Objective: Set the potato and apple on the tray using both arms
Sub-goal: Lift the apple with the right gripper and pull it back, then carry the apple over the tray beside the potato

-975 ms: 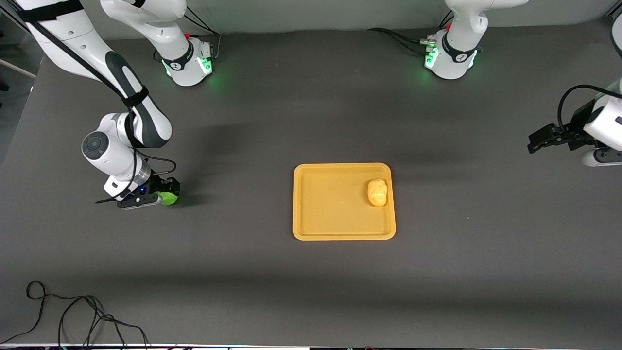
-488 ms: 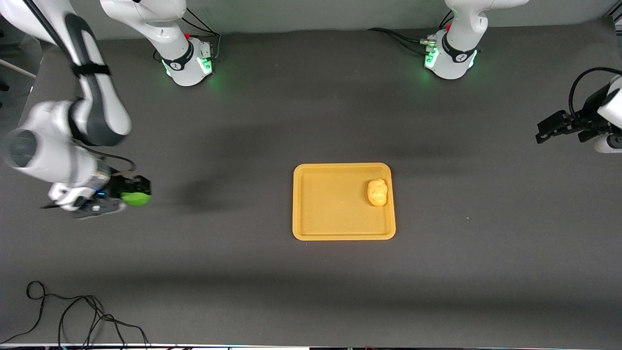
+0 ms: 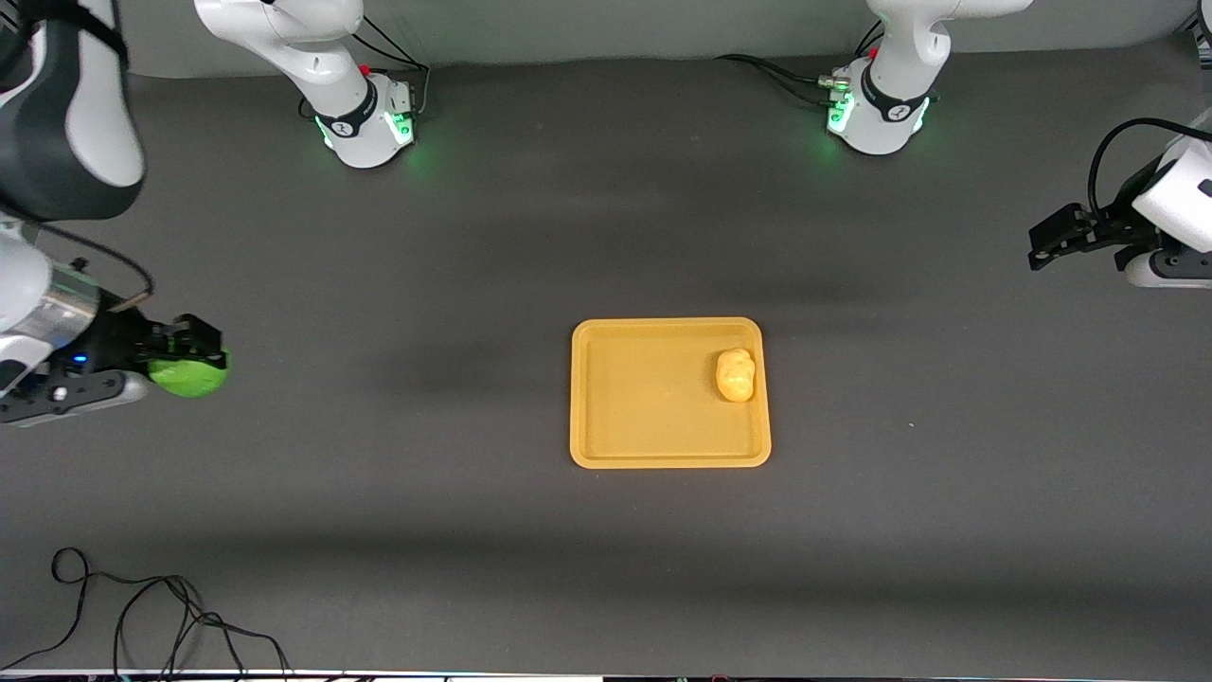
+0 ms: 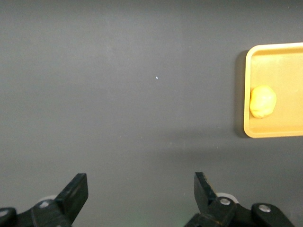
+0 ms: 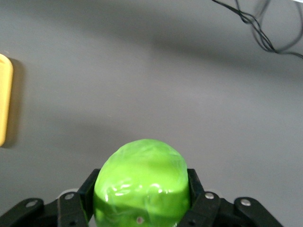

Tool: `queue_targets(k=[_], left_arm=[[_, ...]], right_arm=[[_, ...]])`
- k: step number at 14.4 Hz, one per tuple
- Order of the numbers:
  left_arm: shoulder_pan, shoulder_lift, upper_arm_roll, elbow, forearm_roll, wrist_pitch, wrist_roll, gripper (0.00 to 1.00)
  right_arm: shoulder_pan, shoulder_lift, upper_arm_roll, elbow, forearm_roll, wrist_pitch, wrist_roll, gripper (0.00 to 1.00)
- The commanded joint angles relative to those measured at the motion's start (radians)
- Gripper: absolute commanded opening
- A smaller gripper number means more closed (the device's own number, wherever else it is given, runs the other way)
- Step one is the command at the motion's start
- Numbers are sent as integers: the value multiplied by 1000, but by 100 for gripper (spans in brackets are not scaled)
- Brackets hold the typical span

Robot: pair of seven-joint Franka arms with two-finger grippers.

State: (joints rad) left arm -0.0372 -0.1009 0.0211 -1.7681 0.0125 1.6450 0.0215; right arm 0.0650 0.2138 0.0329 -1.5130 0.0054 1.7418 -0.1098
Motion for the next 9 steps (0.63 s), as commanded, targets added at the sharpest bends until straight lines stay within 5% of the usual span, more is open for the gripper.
queue_targets(k=[1, 9], left_arm=[[-15, 1, 0, 50, 12, -63, 9, 100], [-16, -7, -6, 53, 11, -102, 8, 100]], right_arm=[[154, 119, -2, 141, -16, -28, 216, 41], [570, 415, -4, 485, -93, -68, 824, 31]])
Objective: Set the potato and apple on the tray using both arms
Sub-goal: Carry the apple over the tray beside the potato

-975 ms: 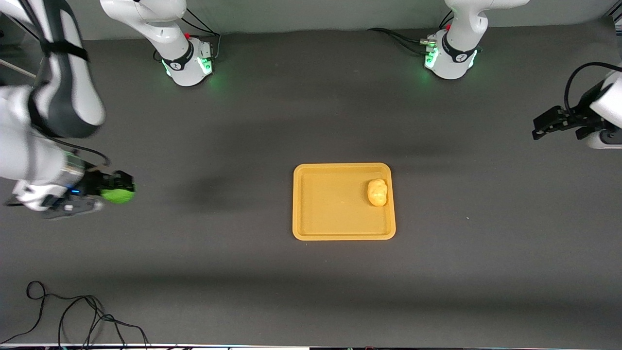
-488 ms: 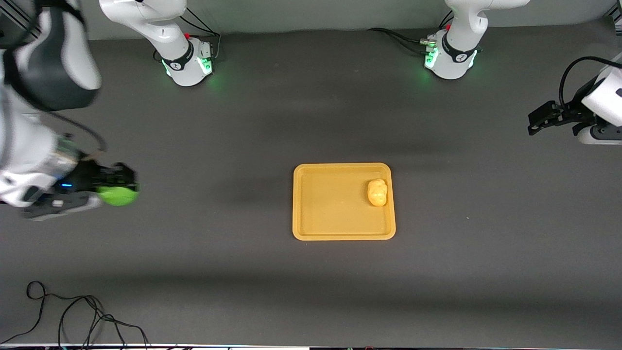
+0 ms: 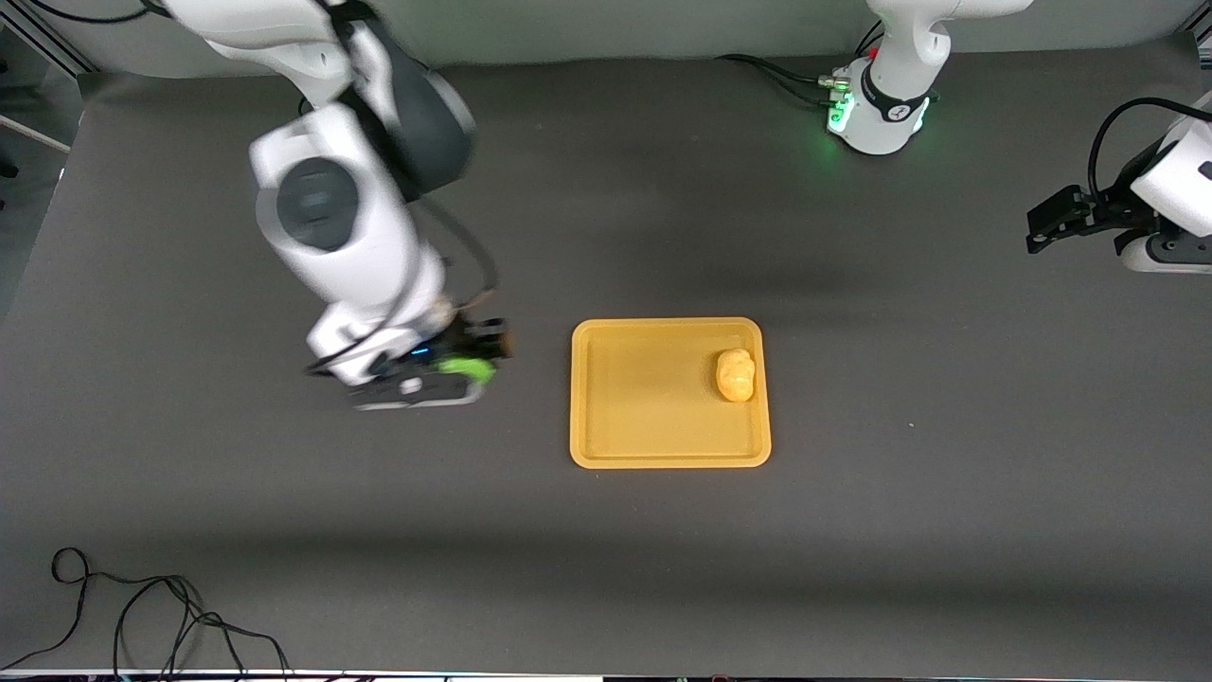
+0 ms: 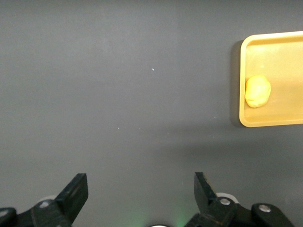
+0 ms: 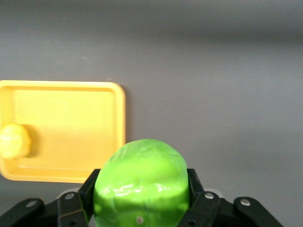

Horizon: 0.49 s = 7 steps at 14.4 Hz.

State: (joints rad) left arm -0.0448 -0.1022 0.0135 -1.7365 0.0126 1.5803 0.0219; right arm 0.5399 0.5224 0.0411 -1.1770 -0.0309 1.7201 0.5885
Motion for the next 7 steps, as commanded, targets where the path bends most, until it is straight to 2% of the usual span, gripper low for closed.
queue_targets(k=[1, 4, 7], left_arm=[[-9, -5, 2, 22, 10, -45, 7, 100], [-3, -5, -9, 22, 13, -43, 9, 100], [3, -17, -3, 22, 13, -46, 10, 100]], right_arm=[[151, 151, -13, 192, -78, -46, 175, 30], [241, 253, -10, 273, -81, -37, 261, 28], [276, 327, -13, 284, -84, 36, 263, 28]])
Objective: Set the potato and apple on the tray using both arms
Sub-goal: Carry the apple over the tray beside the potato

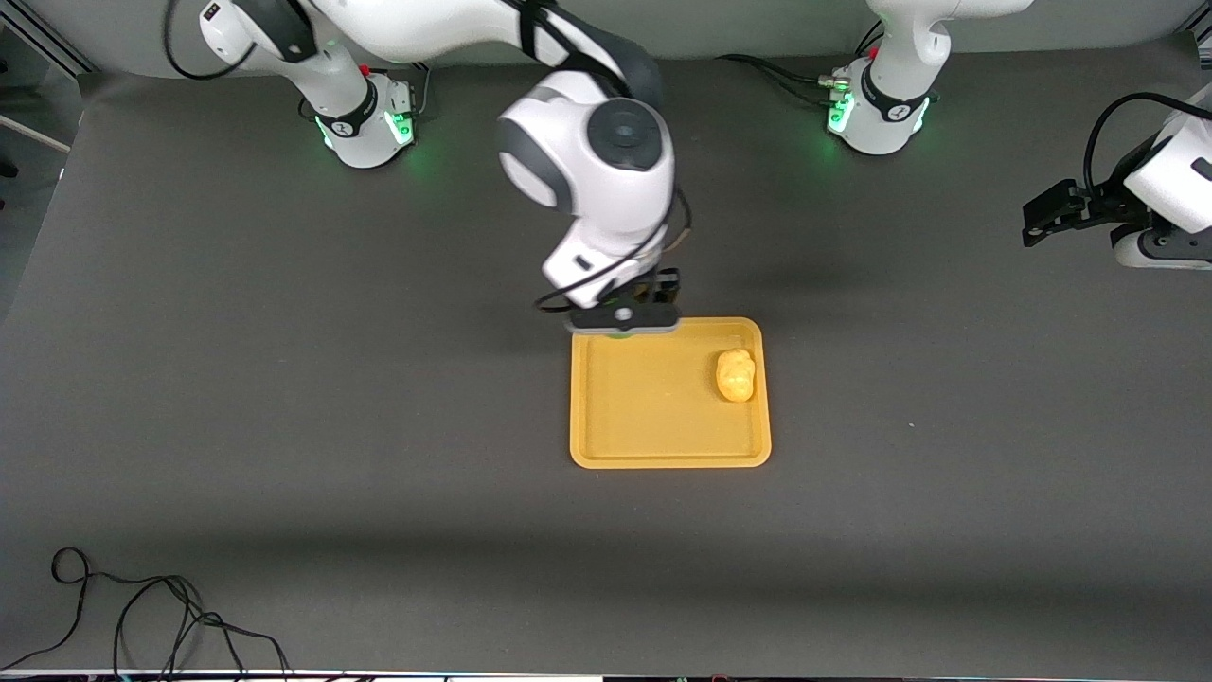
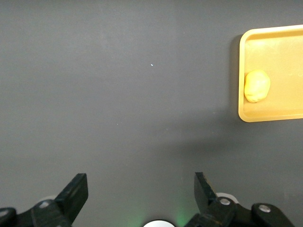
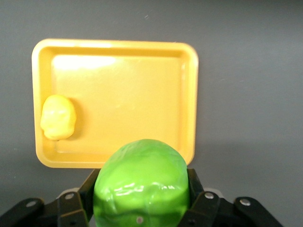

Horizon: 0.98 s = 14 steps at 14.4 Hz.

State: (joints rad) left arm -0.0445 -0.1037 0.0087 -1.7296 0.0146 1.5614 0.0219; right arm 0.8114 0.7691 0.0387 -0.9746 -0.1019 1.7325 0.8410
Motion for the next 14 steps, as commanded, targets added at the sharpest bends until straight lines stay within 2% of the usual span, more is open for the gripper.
queue_targets(k=[1, 8, 14], left_arm=[[5, -16, 2, 15, 11, -27, 10, 100], [5, -21, 4, 15, 13, -34, 9, 100], [3, -16, 2, 12, 13, -30, 10, 100]], right_arm=[[5, 113, -13, 82, -22, 57, 7, 28], [0, 311, -14, 79, -38, 330, 7, 28], [0, 361, -16, 76, -39, 389, 7, 28]])
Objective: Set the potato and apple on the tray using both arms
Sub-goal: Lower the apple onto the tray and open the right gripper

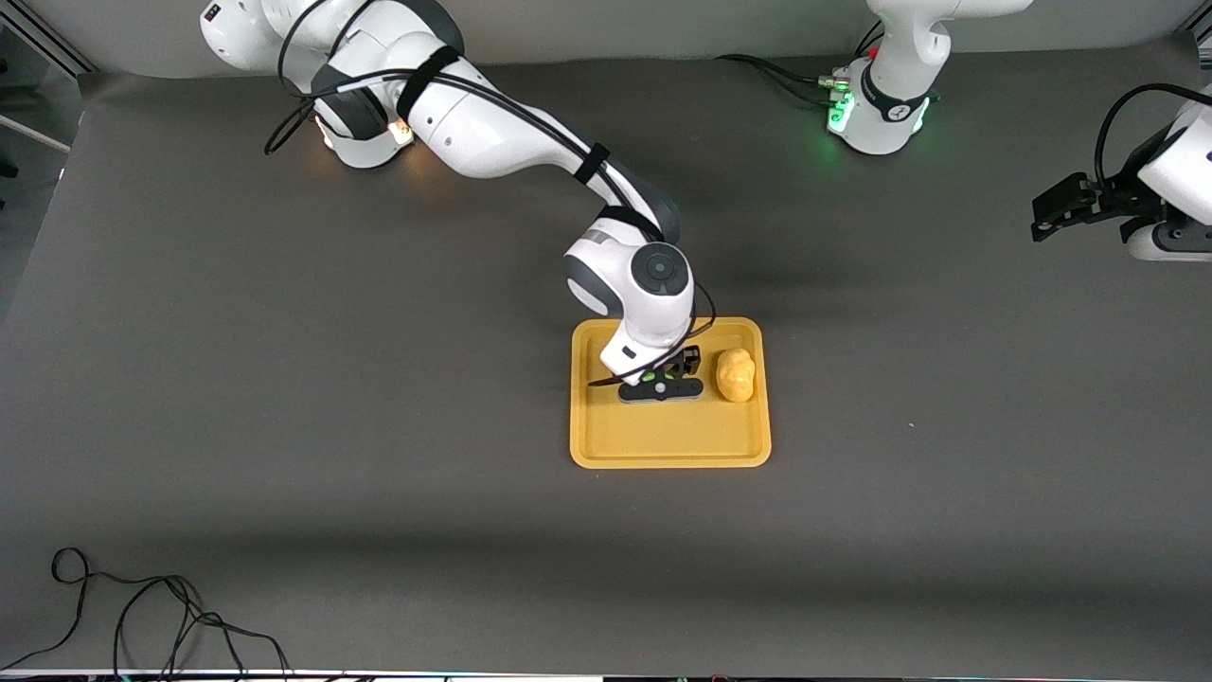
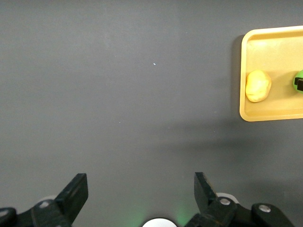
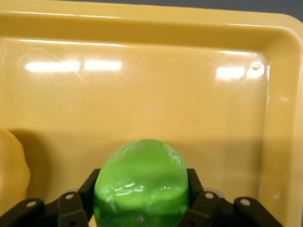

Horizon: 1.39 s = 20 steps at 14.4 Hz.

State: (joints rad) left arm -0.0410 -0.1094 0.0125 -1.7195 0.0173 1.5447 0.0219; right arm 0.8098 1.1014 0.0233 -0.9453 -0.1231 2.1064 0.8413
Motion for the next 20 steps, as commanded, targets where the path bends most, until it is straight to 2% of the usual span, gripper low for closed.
queue_targets(k=[1, 3, 6, 7, 8, 12, 20], left_arm=[[0, -10, -2, 1, 10, -14, 10, 100], [0, -10, -2, 1, 10, -14, 10, 100], [0, -10, -2, 1, 10, -12, 10, 100], [0, -10, -2, 1, 10, -11, 10, 100], [0, -9, -2, 0, 10, -11, 10, 100], [0, -10, -2, 0, 10, -11, 10, 100], [0, -10, -2, 0, 7, 1, 10, 100]], right_arm=[[2, 31, 0, 46, -18, 18, 9, 28], [2, 31, 0, 43, -18, 20, 7, 31], [-9, 31, -2, 40, -20, 20, -2, 83], [-9, 29, -2, 39, -20, 20, -4, 87], [-9, 28, -3, 40, -20, 18, -4, 100], [-11, -26, -14, 43, -20, -52, -8, 100], [-122, -349, -6, 40, -4, -426, -125, 100]])
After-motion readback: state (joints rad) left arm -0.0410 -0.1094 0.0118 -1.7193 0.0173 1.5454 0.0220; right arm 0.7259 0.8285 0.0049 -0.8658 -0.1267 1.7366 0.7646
